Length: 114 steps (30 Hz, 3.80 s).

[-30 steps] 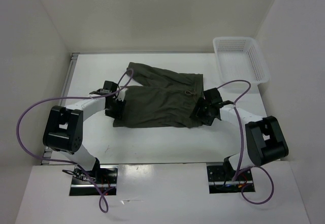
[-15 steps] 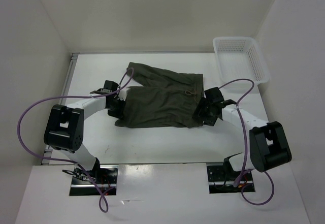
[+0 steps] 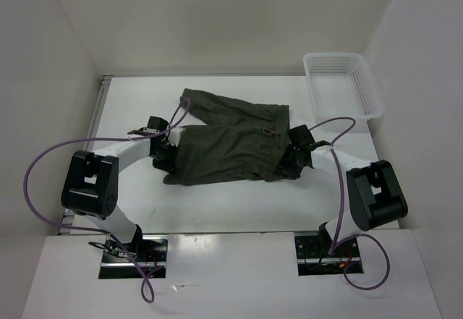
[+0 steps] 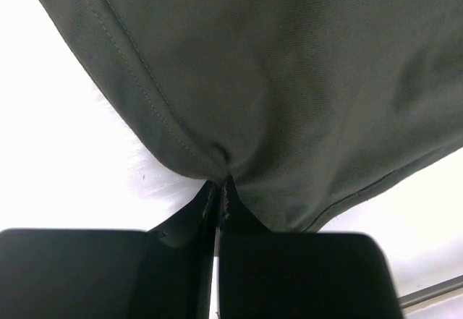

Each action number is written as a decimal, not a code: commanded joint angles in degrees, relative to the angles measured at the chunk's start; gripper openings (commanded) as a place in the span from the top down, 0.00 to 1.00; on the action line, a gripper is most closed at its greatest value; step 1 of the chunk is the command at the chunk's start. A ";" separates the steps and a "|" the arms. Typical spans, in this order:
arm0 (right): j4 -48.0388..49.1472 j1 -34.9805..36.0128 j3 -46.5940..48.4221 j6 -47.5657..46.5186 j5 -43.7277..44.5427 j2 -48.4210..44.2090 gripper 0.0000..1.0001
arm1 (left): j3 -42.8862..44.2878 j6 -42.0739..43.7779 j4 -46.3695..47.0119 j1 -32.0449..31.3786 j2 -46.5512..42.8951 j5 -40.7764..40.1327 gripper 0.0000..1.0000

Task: Fold and stack the shorts
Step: Flatten the shorts out, then fold the shorts

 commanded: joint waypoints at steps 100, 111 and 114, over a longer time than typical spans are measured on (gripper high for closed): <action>-3.52 -2.80 42.93 -18.69 3.90 19.90 0.52 | 34.07 0.27 5.16 9.10 19.70 -1.88 0.30; -7.74 -3.85 59.20 -22.66 5.83 39.71 0.43 | 39.53 0.27 7.27 8.49 30.07 -0.72 0.30; -8.26 -4.38 59.21 -22.66 6.36 40.51 0.43 | 39.53 0.27 7.19 7.96 31.39 -0.73 0.35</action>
